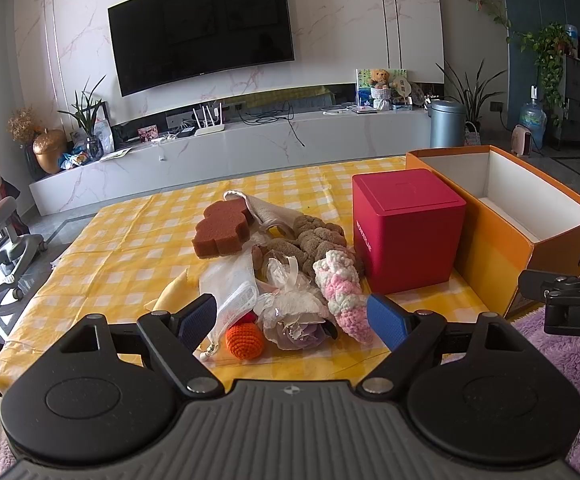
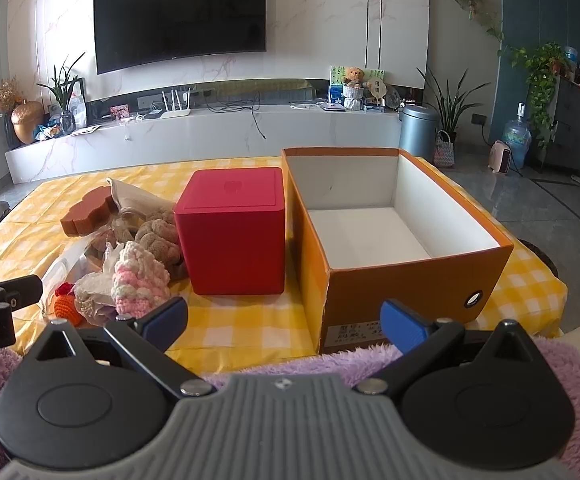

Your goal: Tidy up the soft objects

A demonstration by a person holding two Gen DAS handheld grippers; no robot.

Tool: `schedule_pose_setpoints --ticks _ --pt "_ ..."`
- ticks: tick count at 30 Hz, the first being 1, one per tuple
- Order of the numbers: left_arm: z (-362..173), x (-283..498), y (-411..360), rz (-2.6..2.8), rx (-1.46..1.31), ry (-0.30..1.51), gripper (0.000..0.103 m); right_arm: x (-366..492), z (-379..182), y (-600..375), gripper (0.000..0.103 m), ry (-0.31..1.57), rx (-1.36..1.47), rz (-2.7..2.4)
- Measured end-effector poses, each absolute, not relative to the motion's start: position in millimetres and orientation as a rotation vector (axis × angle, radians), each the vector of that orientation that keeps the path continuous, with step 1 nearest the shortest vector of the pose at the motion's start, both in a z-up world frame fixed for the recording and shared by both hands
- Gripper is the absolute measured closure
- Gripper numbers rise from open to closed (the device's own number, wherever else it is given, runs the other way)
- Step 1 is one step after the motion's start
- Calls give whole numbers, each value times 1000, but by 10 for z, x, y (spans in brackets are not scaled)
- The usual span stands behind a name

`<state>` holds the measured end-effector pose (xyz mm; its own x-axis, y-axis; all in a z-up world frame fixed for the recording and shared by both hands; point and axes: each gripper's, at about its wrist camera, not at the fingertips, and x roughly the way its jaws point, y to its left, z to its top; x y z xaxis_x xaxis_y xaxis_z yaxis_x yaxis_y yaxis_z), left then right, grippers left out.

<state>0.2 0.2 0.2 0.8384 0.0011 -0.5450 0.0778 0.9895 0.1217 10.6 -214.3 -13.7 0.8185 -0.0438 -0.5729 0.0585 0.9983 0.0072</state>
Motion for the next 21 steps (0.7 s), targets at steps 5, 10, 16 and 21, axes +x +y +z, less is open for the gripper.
schedule_pose_setpoints --ticks 5,10,16,21 --pt "3 1 2 -41 140 575 3 139 -158 -2142 2 617 23 -54" --pt "2 3 1 -42 141 577 3 136 -163 -2142 2 618 22 -55" --pt "4 3 2 -42 140 576 4 137 -183 -2140 2 625 19 -57" --pt "3 3 1 -43 141 577 4 146 -170 -2131 2 633 12 -60"
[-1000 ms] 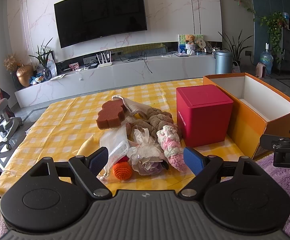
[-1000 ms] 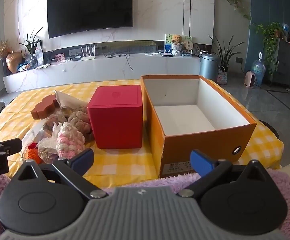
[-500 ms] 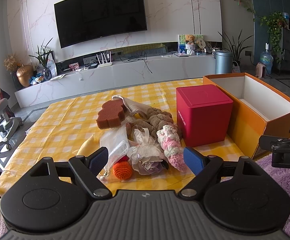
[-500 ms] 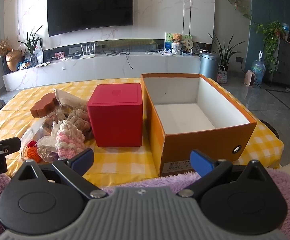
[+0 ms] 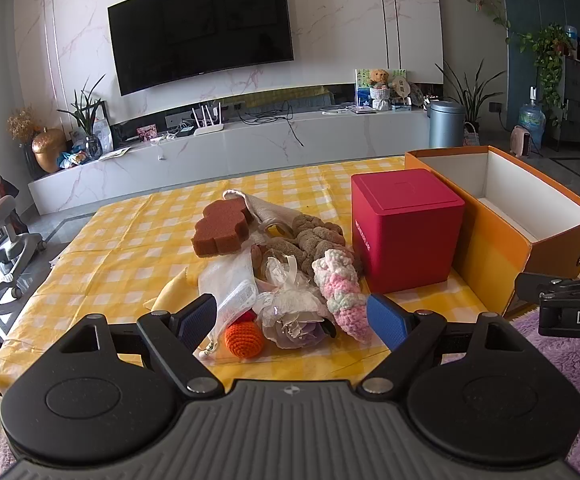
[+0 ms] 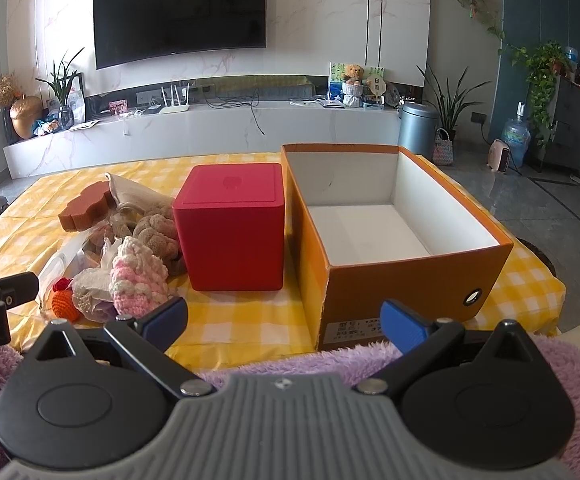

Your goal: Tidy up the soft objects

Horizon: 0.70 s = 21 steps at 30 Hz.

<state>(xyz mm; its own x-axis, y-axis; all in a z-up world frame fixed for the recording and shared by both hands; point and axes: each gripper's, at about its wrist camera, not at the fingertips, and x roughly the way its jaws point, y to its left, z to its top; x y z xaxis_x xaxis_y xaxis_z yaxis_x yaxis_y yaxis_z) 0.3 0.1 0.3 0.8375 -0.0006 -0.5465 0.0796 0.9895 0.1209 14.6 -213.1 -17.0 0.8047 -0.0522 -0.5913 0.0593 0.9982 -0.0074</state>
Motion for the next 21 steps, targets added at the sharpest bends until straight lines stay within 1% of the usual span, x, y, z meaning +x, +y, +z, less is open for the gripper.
schedule_pose_setpoints --ticks 21 --pt "-31 -31 7 -43 140 576 4 156 -156 -2113 2 645 -5 -62"
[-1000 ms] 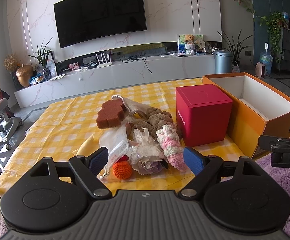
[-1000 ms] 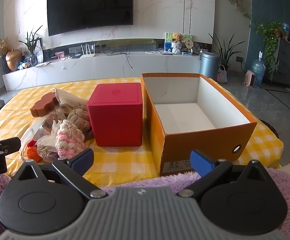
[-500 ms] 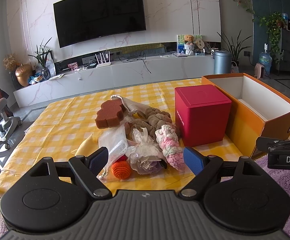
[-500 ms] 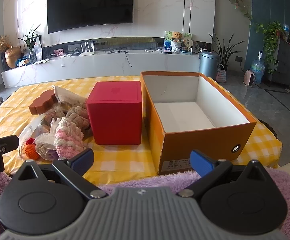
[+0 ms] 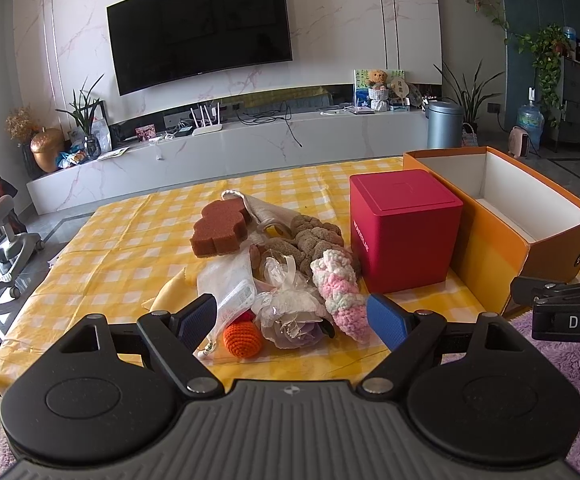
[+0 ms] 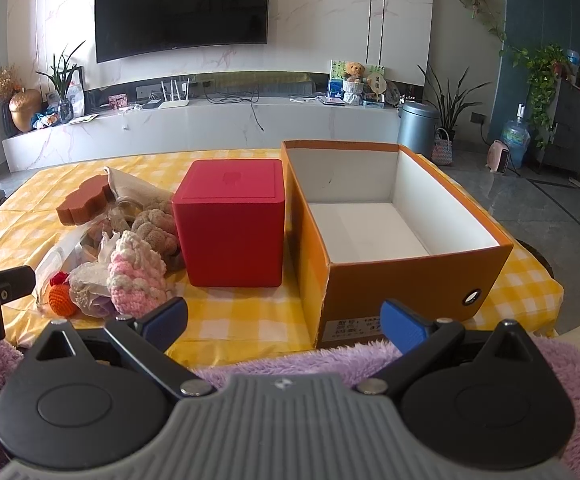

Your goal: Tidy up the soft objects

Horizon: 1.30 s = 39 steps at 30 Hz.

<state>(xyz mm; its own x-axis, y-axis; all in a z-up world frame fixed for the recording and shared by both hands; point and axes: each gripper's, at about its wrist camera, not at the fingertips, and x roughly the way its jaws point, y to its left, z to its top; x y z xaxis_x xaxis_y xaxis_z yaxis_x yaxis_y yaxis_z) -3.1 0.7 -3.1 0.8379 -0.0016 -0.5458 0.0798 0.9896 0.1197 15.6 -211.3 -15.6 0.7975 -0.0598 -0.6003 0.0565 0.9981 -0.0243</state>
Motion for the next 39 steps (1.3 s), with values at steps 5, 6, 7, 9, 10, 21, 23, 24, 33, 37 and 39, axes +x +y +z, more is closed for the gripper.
schedule_pose_setpoints --ticks 5,6,7,9,10,21,23,24,33,37,39 --pt "-32 -30 8 -43 139 577 4 157 -158 -2112 2 645 -5 -62" --pt "-31 -30 7 -42 138 577 4 155 -158 -2114 2 645 -5 -63" --pt "-33 -31 6 -43 138 577 4 158 -161 -2114 2 646 -5 -62" --pt "-57 -12 -32 -42 139 577 4 158 -161 -2113 2 646 -5 -63" --pt "-61 -13 -34 -43 139 577 4 159 -164 -2114 2 647 -5 -63" --pt "-57 -10 -26 -42 136 578 4 165 -172 -2112 2 649 -6 -63" --pt "-82 4 -49 -47 128 581 10 165 -172 -2113 2 650 -6 -62" --pt "-99 27 -52 -55 121 584 12 164 -175 -2114 2 651 -5 -62" --pt "-155 105 322 -143 -4 709 42 228 -213 -2052 4 673 -9 -13" --pt "-204 167 498 -152 -40 760 56 291 -247 -1954 19 710 -31 50" --pt "-216 193 575 -153 -56 777 59 346 -270 -1904 27 739 -31 84"
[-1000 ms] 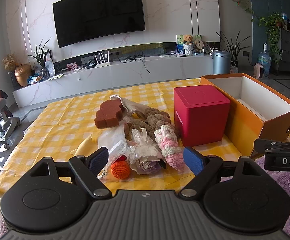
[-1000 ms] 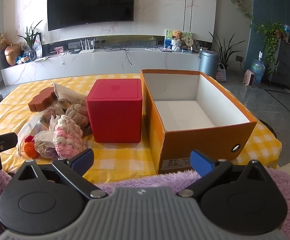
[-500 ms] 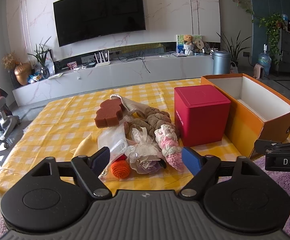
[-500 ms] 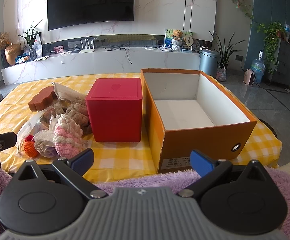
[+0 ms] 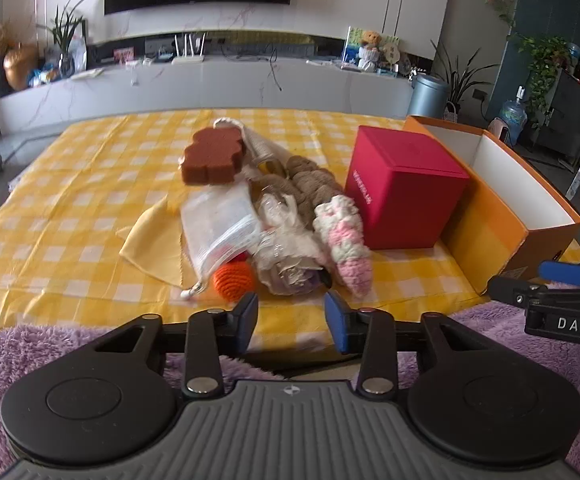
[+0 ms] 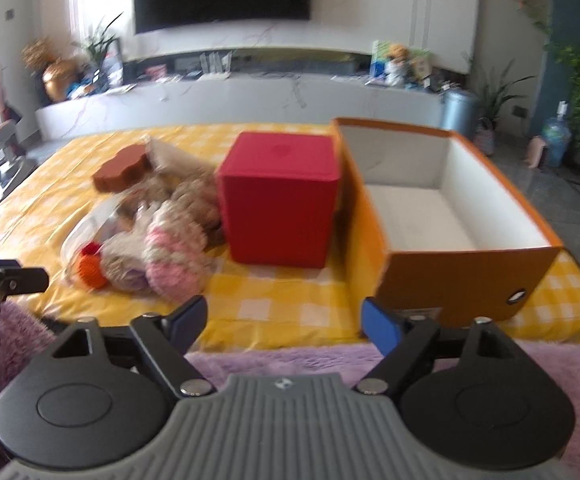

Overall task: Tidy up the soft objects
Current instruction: 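Grasp the pink-white crocheted piece with the right gripper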

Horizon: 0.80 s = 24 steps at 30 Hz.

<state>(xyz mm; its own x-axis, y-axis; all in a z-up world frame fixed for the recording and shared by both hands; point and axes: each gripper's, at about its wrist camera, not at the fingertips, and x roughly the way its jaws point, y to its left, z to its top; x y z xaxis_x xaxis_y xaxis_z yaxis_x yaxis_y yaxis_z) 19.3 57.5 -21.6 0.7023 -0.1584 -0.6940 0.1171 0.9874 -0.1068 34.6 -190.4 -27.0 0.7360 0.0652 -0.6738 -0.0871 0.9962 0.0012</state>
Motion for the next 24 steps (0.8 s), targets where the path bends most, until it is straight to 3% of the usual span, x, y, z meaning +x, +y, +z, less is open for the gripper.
schedule_pose_setpoints --ticks 6,19,24 --pt "-221 293 703 -168 -61 800 62 546 -360 -1737 42 820 20 198" --pt "-385 685 824 -204 -148 840 60 1289 -497 -1194 43 876 13 330" --pt "-509 782 788 -212 -157 836 59 1498 -700 -1168 48 901 45 333"
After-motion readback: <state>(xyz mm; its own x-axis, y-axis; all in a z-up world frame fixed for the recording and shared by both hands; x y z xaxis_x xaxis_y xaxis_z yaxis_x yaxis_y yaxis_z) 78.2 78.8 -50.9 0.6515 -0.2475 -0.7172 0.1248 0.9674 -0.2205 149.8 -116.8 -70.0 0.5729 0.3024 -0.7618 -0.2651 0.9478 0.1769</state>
